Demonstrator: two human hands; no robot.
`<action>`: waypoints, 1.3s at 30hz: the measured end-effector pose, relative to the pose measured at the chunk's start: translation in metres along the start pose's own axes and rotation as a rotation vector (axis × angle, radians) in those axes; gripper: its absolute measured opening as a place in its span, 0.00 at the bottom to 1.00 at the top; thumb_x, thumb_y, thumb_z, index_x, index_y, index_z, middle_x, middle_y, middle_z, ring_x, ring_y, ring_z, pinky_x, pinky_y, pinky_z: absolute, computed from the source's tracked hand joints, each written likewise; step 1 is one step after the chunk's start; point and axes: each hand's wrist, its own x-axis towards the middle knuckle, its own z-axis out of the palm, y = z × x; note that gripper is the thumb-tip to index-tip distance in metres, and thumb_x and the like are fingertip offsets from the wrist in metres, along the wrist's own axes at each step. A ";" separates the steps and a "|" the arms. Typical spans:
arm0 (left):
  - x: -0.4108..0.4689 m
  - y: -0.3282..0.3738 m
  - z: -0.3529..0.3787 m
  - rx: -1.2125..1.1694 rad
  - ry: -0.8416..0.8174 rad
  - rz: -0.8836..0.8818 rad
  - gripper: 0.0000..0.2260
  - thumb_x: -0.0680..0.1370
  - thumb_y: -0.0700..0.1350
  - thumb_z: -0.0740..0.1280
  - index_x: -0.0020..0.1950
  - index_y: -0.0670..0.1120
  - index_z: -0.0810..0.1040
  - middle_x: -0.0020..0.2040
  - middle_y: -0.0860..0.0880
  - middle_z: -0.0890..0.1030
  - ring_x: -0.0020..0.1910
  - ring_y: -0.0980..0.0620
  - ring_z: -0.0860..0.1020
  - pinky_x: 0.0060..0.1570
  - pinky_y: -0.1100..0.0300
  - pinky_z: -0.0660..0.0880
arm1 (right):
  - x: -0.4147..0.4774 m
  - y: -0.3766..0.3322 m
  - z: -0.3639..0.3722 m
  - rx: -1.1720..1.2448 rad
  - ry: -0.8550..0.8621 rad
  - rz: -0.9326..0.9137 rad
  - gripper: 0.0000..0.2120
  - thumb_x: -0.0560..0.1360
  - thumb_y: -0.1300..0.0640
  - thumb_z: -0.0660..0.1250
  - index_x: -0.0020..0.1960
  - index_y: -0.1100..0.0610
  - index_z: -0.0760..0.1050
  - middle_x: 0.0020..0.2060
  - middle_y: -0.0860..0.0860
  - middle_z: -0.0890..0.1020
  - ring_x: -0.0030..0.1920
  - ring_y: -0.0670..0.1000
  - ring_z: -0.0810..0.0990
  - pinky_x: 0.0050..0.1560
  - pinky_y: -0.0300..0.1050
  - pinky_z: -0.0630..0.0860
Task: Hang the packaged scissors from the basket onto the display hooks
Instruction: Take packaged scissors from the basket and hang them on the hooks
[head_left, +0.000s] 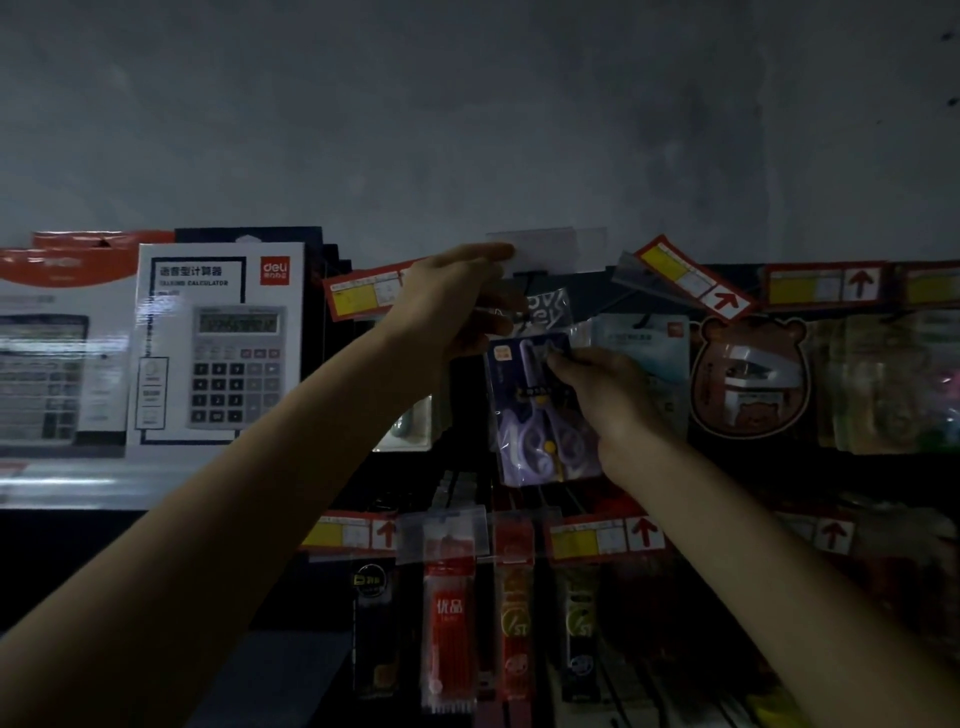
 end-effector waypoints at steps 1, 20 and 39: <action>-0.001 0.000 0.000 0.012 -0.002 0.007 0.14 0.85 0.43 0.59 0.68 0.51 0.78 0.44 0.46 0.85 0.36 0.52 0.80 0.33 0.63 0.72 | 0.000 0.000 0.001 -0.007 0.001 0.001 0.07 0.81 0.56 0.68 0.48 0.57 0.83 0.44 0.56 0.87 0.43 0.56 0.85 0.44 0.48 0.81; -0.050 -0.102 -0.004 0.232 0.098 -0.052 0.20 0.74 0.44 0.78 0.63 0.47 0.76 0.45 0.45 0.85 0.42 0.50 0.86 0.41 0.52 0.84 | -0.003 0.007 0.000 -0.027 0.002 0.097 0.11 0.83 0.59 0.62 0.45 0.56 0.80 0.43 0.58 0.86 0.42 0.55 0.85 0.45 0.49 0.79; -0.057 -0.098 0.002 -0.037 0.089 -0.056 0.15 0.74 0.34 0.75 0.59 0.41 0.77 0.43 0.43 0.84 0.36 0.52 0.86 0.31 0.62 0.79 | -0.066 0.024 -0.037 -0.629 -0.155 -0.273 0.25 0.78 0.52 0.71 0.69 0.37 0.64 0.55 0.46 0.78 0.42 0.52 0.82 0.40 0.52 0.80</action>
